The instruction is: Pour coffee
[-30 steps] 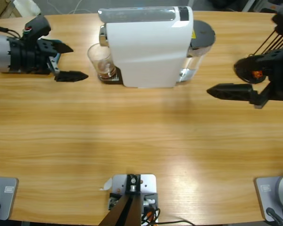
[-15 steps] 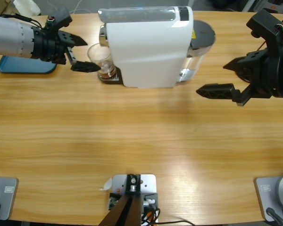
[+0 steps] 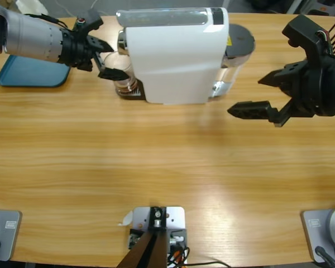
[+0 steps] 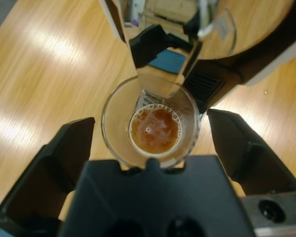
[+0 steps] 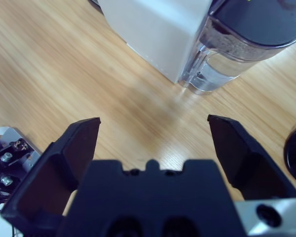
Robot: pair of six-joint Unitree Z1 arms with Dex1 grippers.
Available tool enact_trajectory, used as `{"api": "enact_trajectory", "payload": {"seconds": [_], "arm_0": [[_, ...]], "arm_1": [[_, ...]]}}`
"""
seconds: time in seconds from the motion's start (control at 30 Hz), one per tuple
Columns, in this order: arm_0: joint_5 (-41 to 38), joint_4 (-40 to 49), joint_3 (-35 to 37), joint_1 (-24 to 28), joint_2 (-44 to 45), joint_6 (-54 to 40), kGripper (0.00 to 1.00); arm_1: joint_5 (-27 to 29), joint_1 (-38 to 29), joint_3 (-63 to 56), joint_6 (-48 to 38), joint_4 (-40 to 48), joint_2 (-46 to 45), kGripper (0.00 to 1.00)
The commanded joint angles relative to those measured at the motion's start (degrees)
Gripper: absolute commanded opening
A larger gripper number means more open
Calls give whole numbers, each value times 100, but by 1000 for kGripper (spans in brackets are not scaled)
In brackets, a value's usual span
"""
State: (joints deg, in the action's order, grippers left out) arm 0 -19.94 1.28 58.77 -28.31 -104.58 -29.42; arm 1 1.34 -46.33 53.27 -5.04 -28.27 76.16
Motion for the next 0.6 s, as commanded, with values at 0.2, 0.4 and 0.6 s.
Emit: {"api": "enact_trajectory", "payload": {"seconds": [0.2, 0.4, 0.6], "arm_0": [[-49, -31, 100, 0, -542, -41, 977], [-368, -180, 109, -8, -576, 132, 671], [-502, -180, 42, -10, -598, 174, 394]], "arm_1": [[-143, -47, -19, 91, 68, 250, 981], [-143, -34, -1, 100, 76, 285, 982], [-161, -8, -1, 100, 96, 326, 982]]}}
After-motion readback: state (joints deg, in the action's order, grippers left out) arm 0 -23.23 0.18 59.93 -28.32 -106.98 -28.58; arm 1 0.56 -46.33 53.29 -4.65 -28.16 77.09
